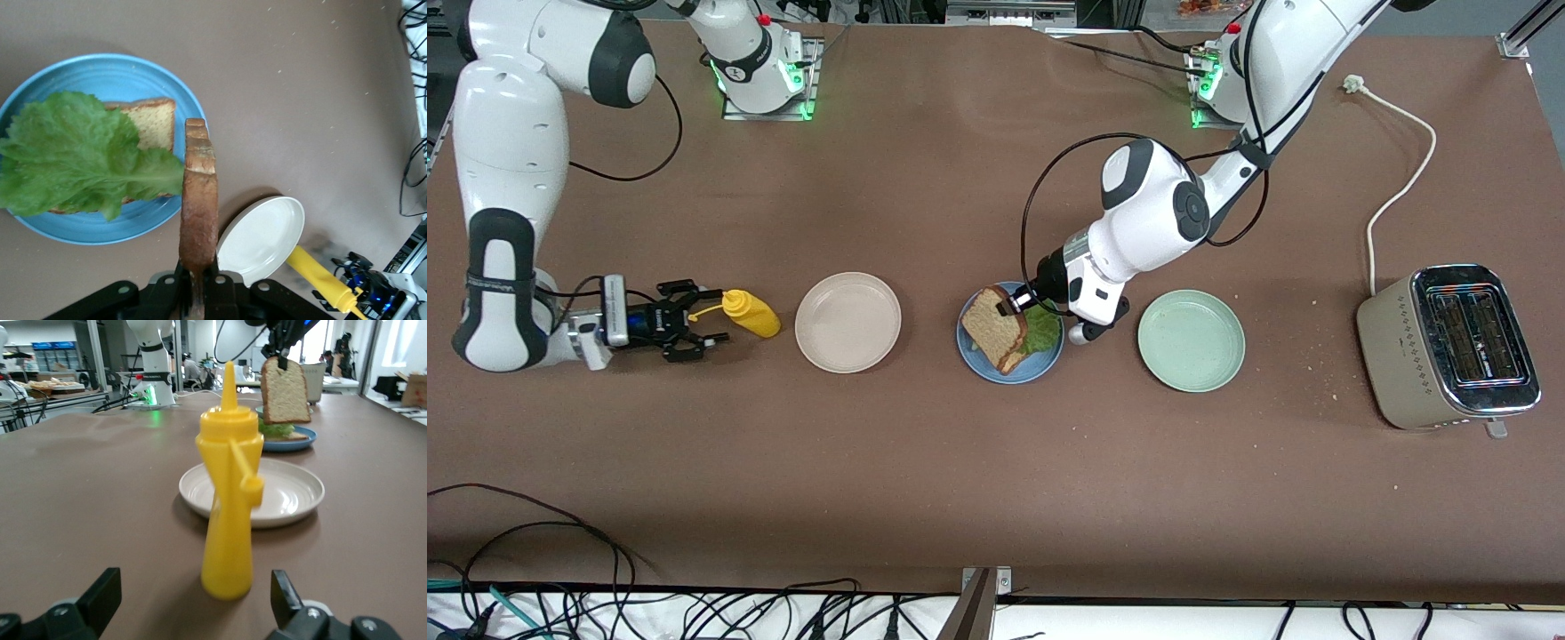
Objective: Make sandwich in blue plate with both arms
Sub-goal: 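Lower the bread onto the lettuce while the right gripper sets down the bottle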
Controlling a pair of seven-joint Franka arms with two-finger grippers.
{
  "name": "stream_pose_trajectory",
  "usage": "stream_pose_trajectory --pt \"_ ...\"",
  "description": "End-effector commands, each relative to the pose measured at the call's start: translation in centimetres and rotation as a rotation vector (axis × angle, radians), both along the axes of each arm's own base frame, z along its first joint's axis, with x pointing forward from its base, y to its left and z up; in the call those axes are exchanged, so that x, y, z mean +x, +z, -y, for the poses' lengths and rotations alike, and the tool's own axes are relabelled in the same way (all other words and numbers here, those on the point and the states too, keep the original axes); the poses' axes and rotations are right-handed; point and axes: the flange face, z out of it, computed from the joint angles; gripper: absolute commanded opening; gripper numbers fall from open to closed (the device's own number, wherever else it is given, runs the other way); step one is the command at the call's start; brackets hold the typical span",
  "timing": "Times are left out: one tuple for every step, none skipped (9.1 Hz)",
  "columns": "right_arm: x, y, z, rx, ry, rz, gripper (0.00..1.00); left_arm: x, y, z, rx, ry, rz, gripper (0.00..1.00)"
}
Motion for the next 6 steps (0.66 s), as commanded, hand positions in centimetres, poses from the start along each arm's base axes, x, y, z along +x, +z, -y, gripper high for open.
stream_pose_trajectory --pt "-1.6 1.5 7.4 -0.139 -0.123 -0.169 1.0 -0.8 -1.4 0.2 0.012 0.0 -0.017 0.0" --pt "-2.0 2.5 9.2 -0.191 -0.197 -0.284 1.0 -0.9 -1.6 0.1 0.015 0.0 -0.02 0.0" --pt "-1.8 4.1 10.2 -0.228 -0.259 -0.377 1.0 -0.9 -1.9 -0.2 0.019 0.003 -0.024 0.0" --pt "-1.5 5.7 10.9 -0.261 -0.315 -0.462 1.0 -0.8 -2.2 -0.6 0.027 0.007 -0.031 0.05" --pt "-0.3 7.5 10.7 -0.29 -0.344 -0.54 1.0 -1.1 -2.8 -0.9 0.038 0.006 -0.04 0.07" --pt "0.8 9.6 10.6 -0.317 -0.361 -0.625 1.0 -0.8 -3.0 -1.3 0.042 0.013 -0.044 0.1"
